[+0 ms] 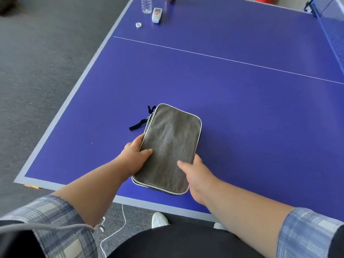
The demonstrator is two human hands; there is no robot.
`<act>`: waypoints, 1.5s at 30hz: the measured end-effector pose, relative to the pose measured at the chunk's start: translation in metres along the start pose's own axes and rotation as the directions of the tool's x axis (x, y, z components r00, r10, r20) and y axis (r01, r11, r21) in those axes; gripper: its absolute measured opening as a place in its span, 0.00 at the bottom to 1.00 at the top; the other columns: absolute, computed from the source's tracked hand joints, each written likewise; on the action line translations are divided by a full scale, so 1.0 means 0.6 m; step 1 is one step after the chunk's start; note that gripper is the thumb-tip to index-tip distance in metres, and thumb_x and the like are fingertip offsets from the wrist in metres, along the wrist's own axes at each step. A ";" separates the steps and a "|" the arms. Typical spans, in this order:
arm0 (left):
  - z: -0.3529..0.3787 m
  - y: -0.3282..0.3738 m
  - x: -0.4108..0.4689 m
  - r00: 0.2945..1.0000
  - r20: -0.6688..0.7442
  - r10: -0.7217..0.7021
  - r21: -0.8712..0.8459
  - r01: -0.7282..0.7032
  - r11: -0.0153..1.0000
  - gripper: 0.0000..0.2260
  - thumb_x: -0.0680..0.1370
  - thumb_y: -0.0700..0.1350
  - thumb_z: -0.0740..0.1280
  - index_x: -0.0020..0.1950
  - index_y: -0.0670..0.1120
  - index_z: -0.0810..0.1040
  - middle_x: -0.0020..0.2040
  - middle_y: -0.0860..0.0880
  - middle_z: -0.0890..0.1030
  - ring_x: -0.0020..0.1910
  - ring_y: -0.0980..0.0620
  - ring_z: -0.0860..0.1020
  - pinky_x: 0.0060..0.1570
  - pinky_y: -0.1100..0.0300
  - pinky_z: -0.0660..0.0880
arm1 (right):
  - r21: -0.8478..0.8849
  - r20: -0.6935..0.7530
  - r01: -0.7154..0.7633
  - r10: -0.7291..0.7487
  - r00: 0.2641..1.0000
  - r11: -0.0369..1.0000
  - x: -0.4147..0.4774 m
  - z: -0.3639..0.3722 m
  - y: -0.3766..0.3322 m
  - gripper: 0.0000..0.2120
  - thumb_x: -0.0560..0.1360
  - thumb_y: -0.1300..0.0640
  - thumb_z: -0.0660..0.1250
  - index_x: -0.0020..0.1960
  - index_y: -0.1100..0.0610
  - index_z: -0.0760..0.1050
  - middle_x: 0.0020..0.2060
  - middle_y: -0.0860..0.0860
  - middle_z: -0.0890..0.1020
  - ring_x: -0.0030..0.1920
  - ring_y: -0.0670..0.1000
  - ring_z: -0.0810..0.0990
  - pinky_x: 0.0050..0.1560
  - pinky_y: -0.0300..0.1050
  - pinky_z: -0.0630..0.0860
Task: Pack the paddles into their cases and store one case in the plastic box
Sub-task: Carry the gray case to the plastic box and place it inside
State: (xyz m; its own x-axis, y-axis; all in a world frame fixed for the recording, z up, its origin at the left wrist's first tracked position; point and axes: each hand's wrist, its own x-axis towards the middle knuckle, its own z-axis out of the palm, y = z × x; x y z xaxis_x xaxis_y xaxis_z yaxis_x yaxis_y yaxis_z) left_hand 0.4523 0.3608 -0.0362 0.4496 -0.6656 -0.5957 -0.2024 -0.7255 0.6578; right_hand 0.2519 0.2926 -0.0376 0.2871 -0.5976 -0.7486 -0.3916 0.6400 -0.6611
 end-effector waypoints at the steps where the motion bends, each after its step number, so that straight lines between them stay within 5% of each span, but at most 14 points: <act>1: 0.004 -0.005 0.005 0.999 -0.035 -0.008 0.082 0.011 0.997 0.27 0.78 0.53 0.64 0.75 0.64 0.61 0.67 0.48 0.68 0.63 0.44 0.70 0.64 0.45 0.70 | 0.023 0.013 -0.019 0.019 1.000 1.000 0.004 0.002 -0.001 0.25 0.79 0.55 0.67 0.74 0.44 0.64 0.57 0.42 0.80 0.56 0.44 0.79 0.59 0.46 0.73; 3: 0.011 -0.015 0.009 0.996 -0.074 -0.059 0.088 0.065 0.994 0.26 0.77 0.54 0.64 0.75 0.58 0.63 0.68 0.47 0.67 0.65 0.42 0.69 0.66 0.43 0.69 | 0.041 0.011 -0.042 0.041 0.999 0.998 0.014 0.001 -0.003 0.25 0.80 0.52 0.66 0.74 0.41 0.63 0.56 0.40 0.80 0.55 0.43 0.79 0.61 0.47 0.73; 6: 0.019 -0.017 0.012 0.979 -0.032 -0.201 -0.236 0.188 0.953 0.27 0.75 0.64 0.65 0.69 0.53 0.65 0.61 0.49 0.74 0.56 0.47 0.76 0.59 0.45 0.75 | 0.063 -0.012 -0.067 0.068 0.998 0.996 0.026 -0.001 -0.004 0.23 0.81 0.43 0.62 0.74 0.35 0.63 0.62 0.40 0.78 0.61 0.47 0.78 0.69 0.54 0.72; 9: 0.012 -0.008 0.024 0.934 0.133 -0.332 -0.454 0.355 0.817 0.34 0.71 0.71 0.66 0.66 0.49 0.69 0.58 0.48 0.79 0.55 0.46 0.80 0.58 0.44 0.77 | 0.114 -0.038 -0.120 0.125 0.991 0.986 0.045 0.001 -0.006 0.25 0.79 0.37 0.60 0.75 0.36 0.64 0.67 0.42 0.75 0.68 0.51 0.74 0.72 0.58 0.68; 12: 0.006 0.003 0.032 0.899 0.303 -0.318 -0.497 0.433 0.752 0.34 0.68 0.69 0.72 0.62 0.43 0.78 0.53 0.45 0.86 0.52 0.44 0.84 0.52 0.46 0.80 | 0.204 -0.018 -0.173 0.180 0.983 0.963 0.052 -0.007 -0.006 0.26 0.77 0.36 0.63 0.74 0.38 0.67 0.67 0.44 0.76 0.67 0.52 0.76 0.69 0.60 0.72; 15: 0.015 0.023 0.025 0.898 0.362 -0.250 -0.462 0.405 0.789 0.28 0.71 0.62 0.74 0.61 0.43 0.78 0.49 0.44 0.87 0.47 0.45 0.86 0.41 0.51 0.82 | 0.281 -0.018 -0.170 0.182 0.983 0.944 0.038 -0.033 -0.003 0.29 0.72 0.34 0.67 0.71 0.37 0.69 0.65 0.45 0.78 0.64 0.53 0.79 0.65 0.60 0.76; 23: 0.063 0.154 -0.022 0.875 0.483 -0.046 -0.404 0.269 0.875 0.21 0.76 0.57 0.70 0.61 0.43 0.79 0.52 0.45 0.86 0.51 0.46 0.85 0.45 0.52 0.81 | 0.340 -0.081 0.062 -0.036 0.996 0.938 -0.049 -0.172 -0.048 0.28 0.65 0.33 0.72 0.63 0.37 0.74 0.57 0.43 0.85 0.58 0.51 0.84 0.61 0.61 0.79; 30: 0.154 0.323 -0.094 0.810 0.579 0.091 -0.335 0.135 0.933 0.18 0.77 0.57 0.69 0.59 0.44 0.80 0.50 0.45 0.87 0.48 0.46 0.86 0.35 0.56 0.82 | 0.375 -0.216 0.254 -0.182 0.959 0.891 -0.169 -0.325 -0.058 0.16 0.74 0.38 0.70 0.61 0.36 0.75 0.53 0.41 0.86 0.56 0.48 0.85 0.57 0.55 0.81; 34: 0.241 0.388 -0.148 0.759 0.638 0.131 -0.276 0.067 0.959 0.20 0.76 0.57 0.70 0.59 0.43 0.80 0.51 0.44 0.86 0.49 0.45 0.86 0.36 0.55 0.82 | 0.426 -0.315 0.329 -0.203 0.927 0.843 -0.242 -0.415 -0.030 0.10 0.77 0.41 0.69 0.58 0.39 0.76 0.49 0.41 0.87 0.48 0.44 0.87 0.37 0.40 0.83; 41: 0.465 0.488 -0.305 0.685 0.712 0.153 -0.135 -0.081 0.988 0.22 0.75 0.59 0.70 0.60 0.43 0.80 0.51 0.43 0.86 0.49 0.43 0.85 0.49 0.47 0.79 | 0.510 -0.494 0.404 -0.126 0.860 0.759 -0.401 -0.611 0.083 0.24 0.71 0.39 0.73 0.65 0.45 0.75 0.54 0.49 0.87 0.53 0.53 0.87 0.57 0.58 0.81; 45: 0.613 0.537 -0.439 0.620 0.765 0.173 -0.096 -0.156 0.983 0.22 0.75 0.59 0.70 0.59 0.42 0.81 0.51 0.42 0.86 0.50 0.42 0.85 0.51 0.46 0.78 | 0.548 -0.559 0.444 -0.085 0.825 0.709 -0.522 -0.745 0.175 0.16 0.76 0.42 0.70 0.62 0.45 0.76 0.50 0.48 0.88 0.49 0.51 0.88 0.44 0.49 0.83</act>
State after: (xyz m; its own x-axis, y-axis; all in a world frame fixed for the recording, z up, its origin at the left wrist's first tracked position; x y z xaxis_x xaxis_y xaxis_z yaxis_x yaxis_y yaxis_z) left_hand -0.0510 0.2380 0.1630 -0.4218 -0.6722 -0.6085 -0.1855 -0.5929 0.7836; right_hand -0.2703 0.3312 0.1499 -0.2181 -0.8174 -0.5332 0.3286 0.4530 -0.8288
